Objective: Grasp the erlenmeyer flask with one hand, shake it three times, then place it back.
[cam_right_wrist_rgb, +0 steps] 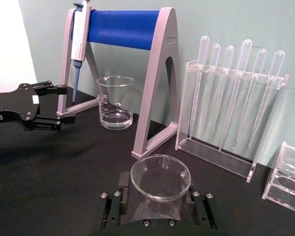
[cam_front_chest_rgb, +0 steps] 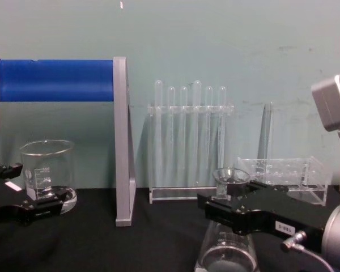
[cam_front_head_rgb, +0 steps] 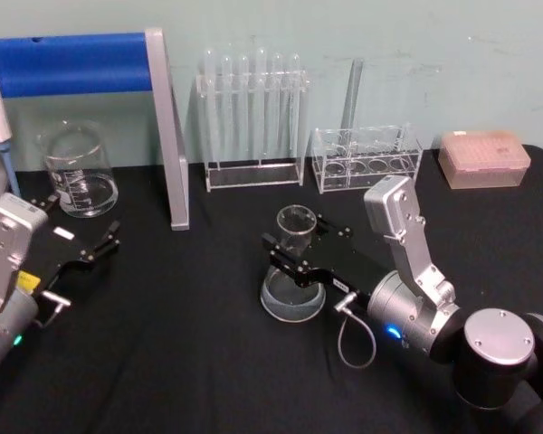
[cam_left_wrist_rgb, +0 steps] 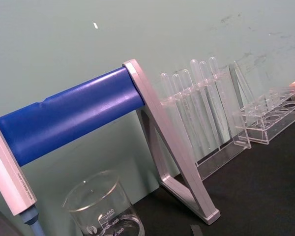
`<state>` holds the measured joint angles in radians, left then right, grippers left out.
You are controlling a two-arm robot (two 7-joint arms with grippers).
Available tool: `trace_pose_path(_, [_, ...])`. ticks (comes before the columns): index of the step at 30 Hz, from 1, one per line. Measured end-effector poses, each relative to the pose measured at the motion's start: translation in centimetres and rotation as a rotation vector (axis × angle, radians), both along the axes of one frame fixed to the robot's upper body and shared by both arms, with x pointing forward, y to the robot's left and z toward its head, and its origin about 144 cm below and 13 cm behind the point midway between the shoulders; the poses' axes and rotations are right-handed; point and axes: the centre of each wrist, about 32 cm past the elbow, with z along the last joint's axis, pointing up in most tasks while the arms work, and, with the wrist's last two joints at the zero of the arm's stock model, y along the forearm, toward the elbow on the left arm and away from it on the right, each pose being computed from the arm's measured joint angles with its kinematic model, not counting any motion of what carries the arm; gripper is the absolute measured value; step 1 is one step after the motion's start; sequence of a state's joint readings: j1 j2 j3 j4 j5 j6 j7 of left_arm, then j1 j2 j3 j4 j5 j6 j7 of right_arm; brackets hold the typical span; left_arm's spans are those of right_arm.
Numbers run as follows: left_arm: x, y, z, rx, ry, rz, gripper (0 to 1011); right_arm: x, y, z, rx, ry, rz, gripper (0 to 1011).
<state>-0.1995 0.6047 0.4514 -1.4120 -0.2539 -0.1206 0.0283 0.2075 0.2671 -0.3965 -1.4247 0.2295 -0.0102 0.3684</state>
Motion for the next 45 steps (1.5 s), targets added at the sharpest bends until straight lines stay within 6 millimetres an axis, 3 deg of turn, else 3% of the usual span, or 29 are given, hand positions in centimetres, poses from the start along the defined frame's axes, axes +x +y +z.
trace_pose_path(4, [0.0, 0.0, 0.0, 0.000, 0.000, 0.000, 1001, 0.0, 0.0, 0.0, 0.000, 0.000, 0.000, 757])
trace_pose_path(14, [0.0, 0.0, 0.0, 0.000, 0.000, 0.000, 1001, 0.0, 0.0, 0.0, 0.000, 0.000, 0.000, 1003])
trace_pose_path(30, [0.0, 0.0, 0.0, 0.000, 0.000, 0.000, 1001, -0.4, -0.6, 0.0, 0.011, 0.013, 0.015, 1000])
trace_pose_path(45, [0.0, 0.0, 0.0, 0.000, 0.000, 0.000, 1001, -4.3, -3.4, 0.1, 0.024, 0.064, 0.001, 1000])
